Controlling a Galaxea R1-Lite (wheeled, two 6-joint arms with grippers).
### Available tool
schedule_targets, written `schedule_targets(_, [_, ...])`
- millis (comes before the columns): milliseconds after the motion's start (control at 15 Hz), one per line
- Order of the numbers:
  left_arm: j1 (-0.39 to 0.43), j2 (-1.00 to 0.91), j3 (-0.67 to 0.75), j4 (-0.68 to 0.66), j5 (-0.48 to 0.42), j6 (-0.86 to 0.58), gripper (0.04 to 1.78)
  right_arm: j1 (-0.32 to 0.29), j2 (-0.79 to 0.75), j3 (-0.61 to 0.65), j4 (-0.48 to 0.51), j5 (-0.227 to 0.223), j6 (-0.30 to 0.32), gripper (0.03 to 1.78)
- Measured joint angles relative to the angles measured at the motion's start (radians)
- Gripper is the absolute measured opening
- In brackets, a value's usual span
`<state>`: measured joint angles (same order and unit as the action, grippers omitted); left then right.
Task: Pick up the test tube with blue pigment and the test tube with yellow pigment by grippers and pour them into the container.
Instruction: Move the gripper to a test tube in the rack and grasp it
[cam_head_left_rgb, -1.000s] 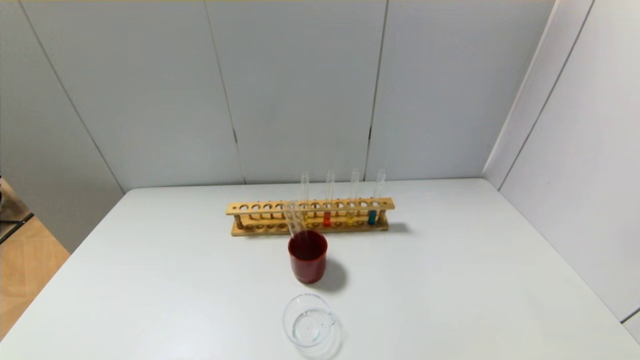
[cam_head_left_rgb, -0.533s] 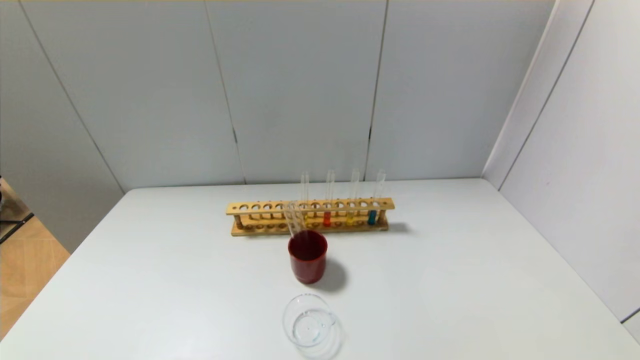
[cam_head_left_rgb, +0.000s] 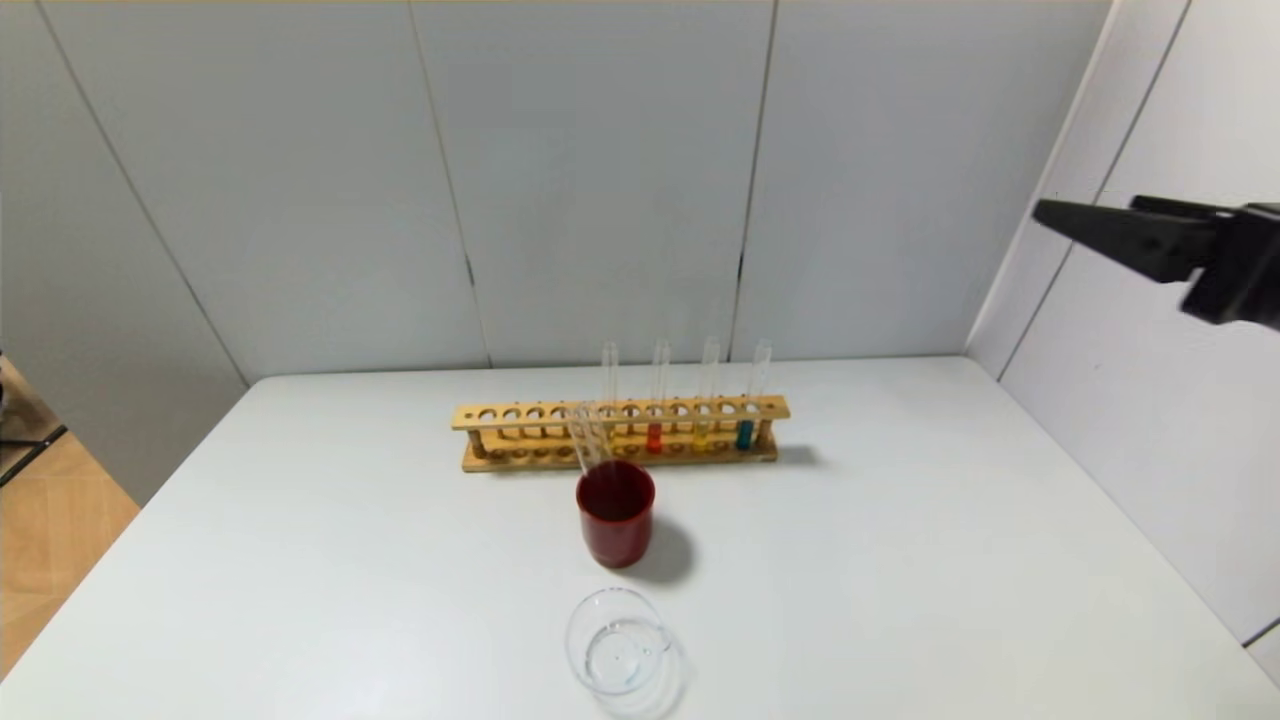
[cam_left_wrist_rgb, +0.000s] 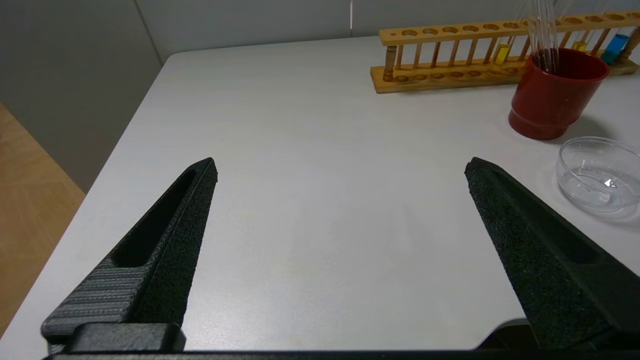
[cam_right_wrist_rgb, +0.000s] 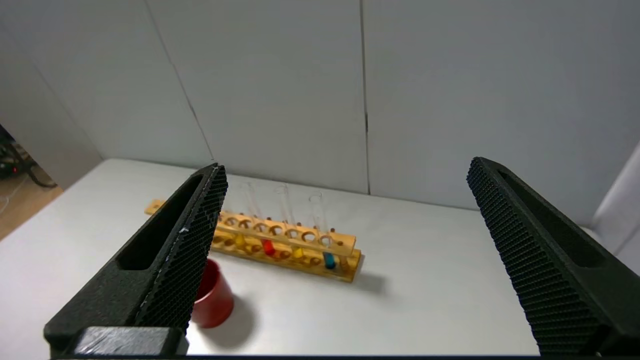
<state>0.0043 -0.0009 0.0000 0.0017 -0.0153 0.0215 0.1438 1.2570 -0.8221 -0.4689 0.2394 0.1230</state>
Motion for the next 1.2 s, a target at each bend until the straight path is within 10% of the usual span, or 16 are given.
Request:
schedule_targets(600, [0.000, 0.000, 0.000, 0.000, 0.000, 0.000, 1.75, 0.006, 0.686, -0.021, -0.482, 0.184, -0.044, 1.75])
schedule_targets(1200, [0.000, 0.000, 0.000, 0.000, 0.000, 0.000, 1.75, 0.087, 0.894, -0.030, -0.523, 0.196, -0.172, 1.75])
